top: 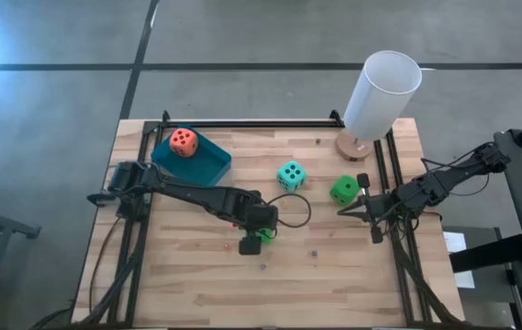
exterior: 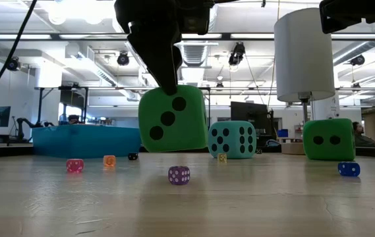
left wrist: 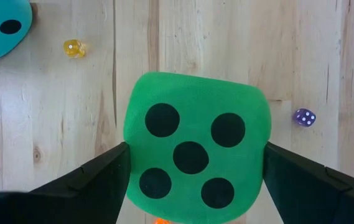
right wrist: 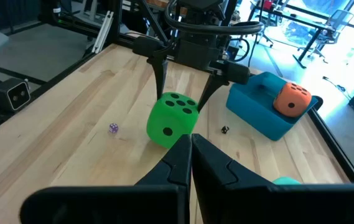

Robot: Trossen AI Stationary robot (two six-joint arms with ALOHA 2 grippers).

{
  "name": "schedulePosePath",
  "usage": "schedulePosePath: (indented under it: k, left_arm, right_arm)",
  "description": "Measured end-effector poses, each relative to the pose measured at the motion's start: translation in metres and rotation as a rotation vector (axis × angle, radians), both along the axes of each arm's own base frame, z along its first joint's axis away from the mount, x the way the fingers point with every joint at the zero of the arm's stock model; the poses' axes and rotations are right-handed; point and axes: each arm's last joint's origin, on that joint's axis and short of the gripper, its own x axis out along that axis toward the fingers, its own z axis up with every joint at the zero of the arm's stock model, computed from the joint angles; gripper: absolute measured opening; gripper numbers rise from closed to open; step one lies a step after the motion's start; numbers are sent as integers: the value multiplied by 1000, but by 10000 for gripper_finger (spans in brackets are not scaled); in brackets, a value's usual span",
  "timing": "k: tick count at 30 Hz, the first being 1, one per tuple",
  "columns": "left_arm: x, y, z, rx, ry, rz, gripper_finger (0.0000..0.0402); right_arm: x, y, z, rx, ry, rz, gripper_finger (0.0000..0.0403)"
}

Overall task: Pick & Place Dice
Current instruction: Put the big green dice on the left into the blue bin

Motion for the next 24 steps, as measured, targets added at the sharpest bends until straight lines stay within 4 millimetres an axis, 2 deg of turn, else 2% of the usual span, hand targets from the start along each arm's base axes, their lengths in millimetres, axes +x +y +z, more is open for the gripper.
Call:
schedulePosePath:
  k: [24]
  left_arm:
    - [0,1,0,-4,-3,20,331]
  right_arm:
    - [0,0,0,0,0,0,8]
